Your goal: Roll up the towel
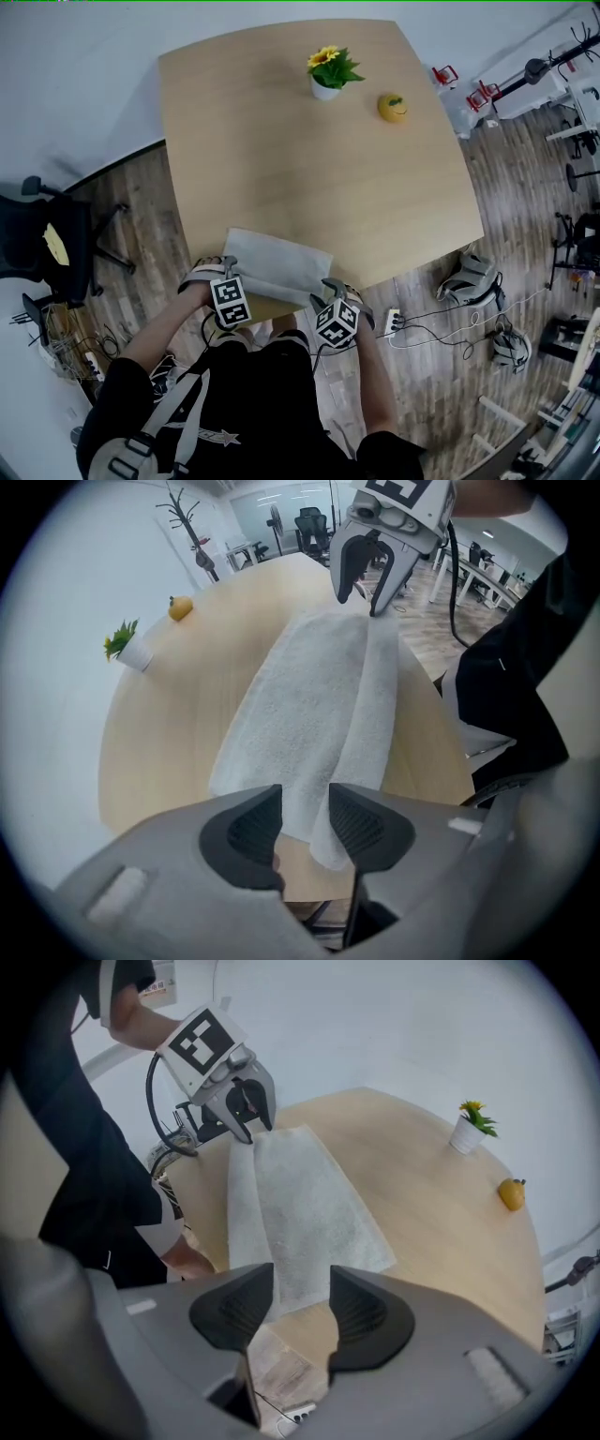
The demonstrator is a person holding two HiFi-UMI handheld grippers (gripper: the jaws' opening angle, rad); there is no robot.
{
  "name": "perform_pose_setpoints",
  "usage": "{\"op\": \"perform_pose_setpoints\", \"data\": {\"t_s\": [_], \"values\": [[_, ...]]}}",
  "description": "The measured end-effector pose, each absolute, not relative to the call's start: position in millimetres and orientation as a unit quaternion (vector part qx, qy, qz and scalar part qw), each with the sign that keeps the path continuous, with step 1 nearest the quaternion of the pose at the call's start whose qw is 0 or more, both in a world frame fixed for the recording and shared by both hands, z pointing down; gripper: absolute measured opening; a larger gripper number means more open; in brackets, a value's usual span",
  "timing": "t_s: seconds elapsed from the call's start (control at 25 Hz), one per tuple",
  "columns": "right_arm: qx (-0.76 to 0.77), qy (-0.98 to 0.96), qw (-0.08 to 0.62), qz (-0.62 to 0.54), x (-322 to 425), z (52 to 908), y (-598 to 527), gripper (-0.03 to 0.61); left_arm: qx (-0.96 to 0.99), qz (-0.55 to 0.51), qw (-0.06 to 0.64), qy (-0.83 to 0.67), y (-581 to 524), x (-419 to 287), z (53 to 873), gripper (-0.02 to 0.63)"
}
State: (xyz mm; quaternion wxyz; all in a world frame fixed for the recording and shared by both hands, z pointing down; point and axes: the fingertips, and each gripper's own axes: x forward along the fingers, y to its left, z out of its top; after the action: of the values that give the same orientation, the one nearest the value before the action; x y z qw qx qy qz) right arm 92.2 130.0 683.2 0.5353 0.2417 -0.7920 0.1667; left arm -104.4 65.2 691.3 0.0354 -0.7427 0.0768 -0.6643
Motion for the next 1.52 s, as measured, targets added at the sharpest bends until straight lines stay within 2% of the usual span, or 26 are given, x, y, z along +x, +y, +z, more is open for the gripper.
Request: {"op": "perform_pose_setpoints", "data": {"t_s": [0.64, 1.52], "values": [[0.281, -0.793, 0.523, 0.137, 69.3, 657.7, 170.2, 0.184, -0.767, -0.628, 0.043, 0.120, 91.8, -119.1, 663.0, 0.169], [0.267, -0.786, 0.542, 0.134, 57.2, 697.6, 183.3, 0.160, -0.764, -0.641, 0.044, 0.061, 115.2, -106.6, 697.4, 0.155]]}}
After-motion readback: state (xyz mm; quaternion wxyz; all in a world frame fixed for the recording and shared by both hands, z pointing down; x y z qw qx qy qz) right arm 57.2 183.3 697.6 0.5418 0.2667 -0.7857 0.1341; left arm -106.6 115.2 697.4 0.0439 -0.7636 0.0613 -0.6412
